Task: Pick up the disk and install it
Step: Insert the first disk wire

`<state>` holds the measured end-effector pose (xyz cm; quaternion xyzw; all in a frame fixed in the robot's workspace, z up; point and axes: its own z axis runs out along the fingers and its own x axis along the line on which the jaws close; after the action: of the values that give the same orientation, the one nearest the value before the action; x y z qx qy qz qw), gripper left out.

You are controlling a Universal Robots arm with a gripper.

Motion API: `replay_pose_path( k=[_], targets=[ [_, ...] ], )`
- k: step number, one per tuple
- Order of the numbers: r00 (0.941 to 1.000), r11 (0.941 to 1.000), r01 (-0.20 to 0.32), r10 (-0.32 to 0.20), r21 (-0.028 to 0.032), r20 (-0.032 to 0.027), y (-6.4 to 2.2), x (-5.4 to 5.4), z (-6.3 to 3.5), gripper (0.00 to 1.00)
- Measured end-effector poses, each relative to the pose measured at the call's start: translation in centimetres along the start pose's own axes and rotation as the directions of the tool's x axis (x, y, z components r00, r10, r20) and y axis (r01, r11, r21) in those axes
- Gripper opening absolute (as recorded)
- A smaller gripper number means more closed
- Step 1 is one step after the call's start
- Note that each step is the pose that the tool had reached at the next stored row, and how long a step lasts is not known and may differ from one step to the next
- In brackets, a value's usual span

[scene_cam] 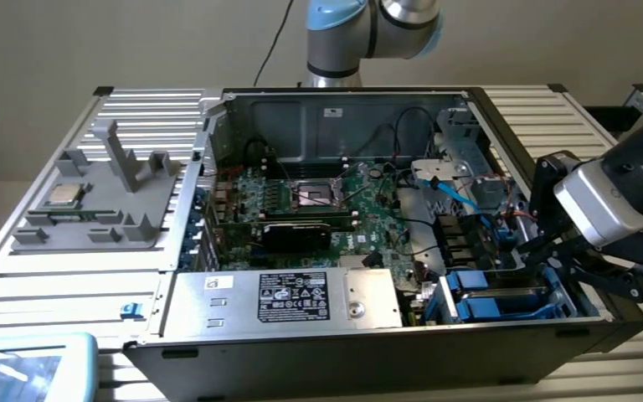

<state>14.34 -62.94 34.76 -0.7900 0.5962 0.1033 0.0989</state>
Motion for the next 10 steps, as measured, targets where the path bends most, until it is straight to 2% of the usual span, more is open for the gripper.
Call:
replay_pose_path(
  k=[10],
  targets=[
    [1.0000, 1.0000, 0.000, 0.000, 0.0000, 0.0001, 0.00, 0.00, 0.00, 0.16]
  ],
)
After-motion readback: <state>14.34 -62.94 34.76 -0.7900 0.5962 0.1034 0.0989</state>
